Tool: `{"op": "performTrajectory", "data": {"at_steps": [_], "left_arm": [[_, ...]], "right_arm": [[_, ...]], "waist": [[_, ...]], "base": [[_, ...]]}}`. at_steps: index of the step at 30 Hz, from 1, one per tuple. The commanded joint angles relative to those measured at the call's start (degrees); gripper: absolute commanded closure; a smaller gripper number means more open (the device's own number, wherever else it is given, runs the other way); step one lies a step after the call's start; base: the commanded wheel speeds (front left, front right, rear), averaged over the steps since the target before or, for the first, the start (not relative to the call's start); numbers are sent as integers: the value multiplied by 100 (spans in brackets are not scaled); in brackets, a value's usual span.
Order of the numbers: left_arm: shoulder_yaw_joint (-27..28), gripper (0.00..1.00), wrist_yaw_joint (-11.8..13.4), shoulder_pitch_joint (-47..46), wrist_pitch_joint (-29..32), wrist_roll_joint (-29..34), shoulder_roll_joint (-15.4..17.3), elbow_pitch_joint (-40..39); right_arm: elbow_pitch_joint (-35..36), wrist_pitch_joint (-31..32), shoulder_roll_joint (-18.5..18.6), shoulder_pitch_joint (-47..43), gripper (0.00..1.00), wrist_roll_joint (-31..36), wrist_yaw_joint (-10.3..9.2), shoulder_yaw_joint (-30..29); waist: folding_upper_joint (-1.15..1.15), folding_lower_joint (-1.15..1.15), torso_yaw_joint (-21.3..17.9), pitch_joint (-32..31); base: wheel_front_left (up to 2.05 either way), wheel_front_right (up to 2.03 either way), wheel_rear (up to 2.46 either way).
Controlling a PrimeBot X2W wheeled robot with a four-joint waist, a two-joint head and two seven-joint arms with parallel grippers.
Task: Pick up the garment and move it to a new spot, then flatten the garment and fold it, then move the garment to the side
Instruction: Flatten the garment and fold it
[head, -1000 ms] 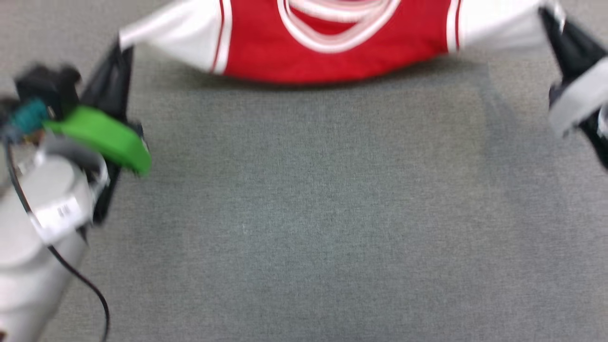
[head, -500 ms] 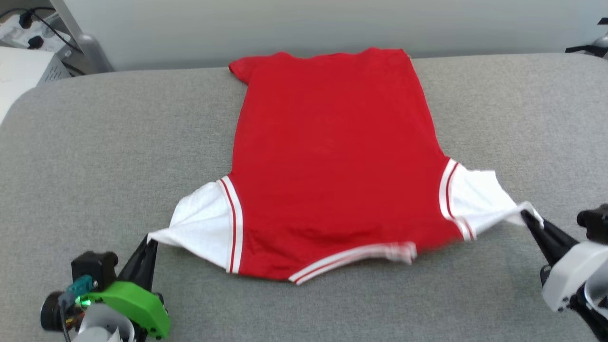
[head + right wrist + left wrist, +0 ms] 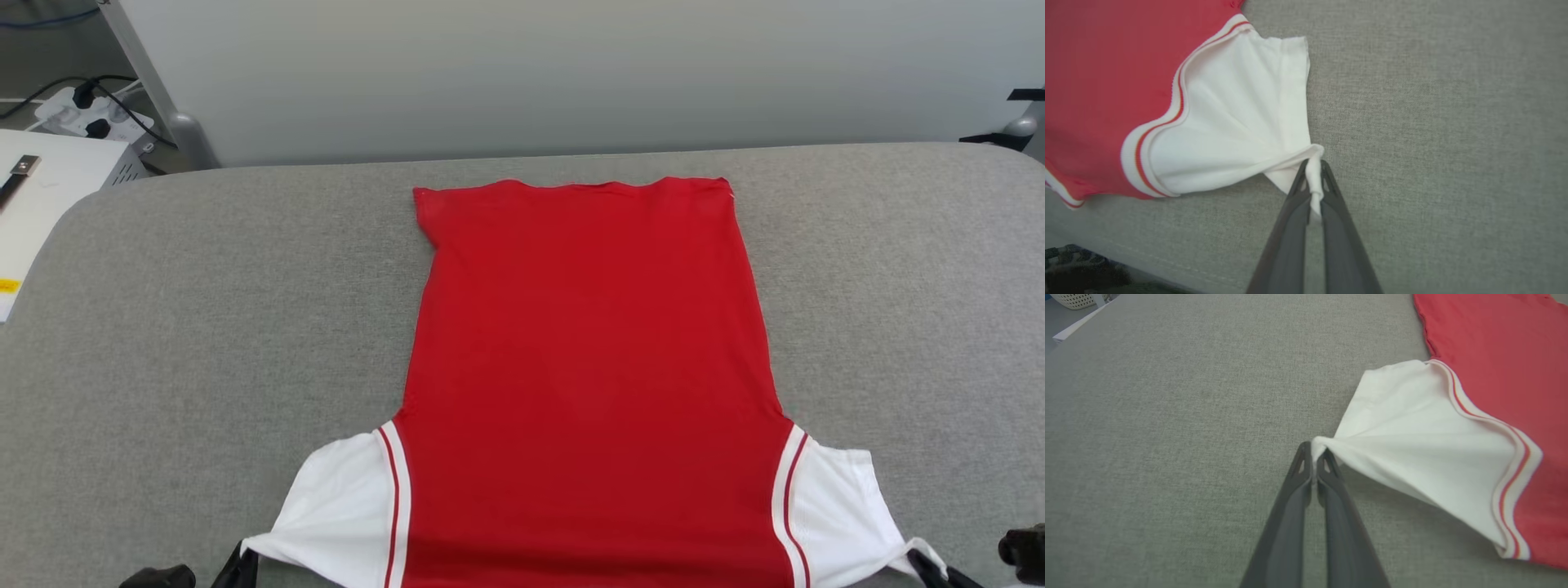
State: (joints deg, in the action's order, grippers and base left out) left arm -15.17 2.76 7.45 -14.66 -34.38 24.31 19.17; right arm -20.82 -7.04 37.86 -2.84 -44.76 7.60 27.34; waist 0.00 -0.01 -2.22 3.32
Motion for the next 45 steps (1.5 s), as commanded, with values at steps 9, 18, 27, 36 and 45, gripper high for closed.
{"op": "performTrajectory", "data": {"at_steps": [9, 18, 27, 36, 45], "left_arm": [[306, 100, -282, 156, -34, 387, -197, 16], [697, 100, -626, 28, -34, 829, -580, -364], [744, 100, -726, -669, -34, 1404, -840, -873], [674, 100, -807, -1152, -34, 1791, -1294, -1484], [603, 100, -914, -1593, -34, 2113, -1667, -1843]], "right_arm": [[403, 576, -91, -277, 0, 196, -11, -541], [1182, 724, 216, 226, 0, 604, -11, -1364], [1865, 1465, 502, 2167, 0, 780, -11, -2176], [1089, 4617, 661, 4520, 0, 50, -11, -1438], [-49, 6313, 229, 6351, 0, 432, -11, -1077]], "waist": [[0, 1, 48, 42], [0, 1, 163, 217], [0, 1, 612, 930], [0, 1, 1154, 1905], [0, 1, 1573, 2789]], "base": [[0, 0, 0], [0, 0, 0], [0, 0, 0], [0, 0, 0], [0, 0, 0]]}}
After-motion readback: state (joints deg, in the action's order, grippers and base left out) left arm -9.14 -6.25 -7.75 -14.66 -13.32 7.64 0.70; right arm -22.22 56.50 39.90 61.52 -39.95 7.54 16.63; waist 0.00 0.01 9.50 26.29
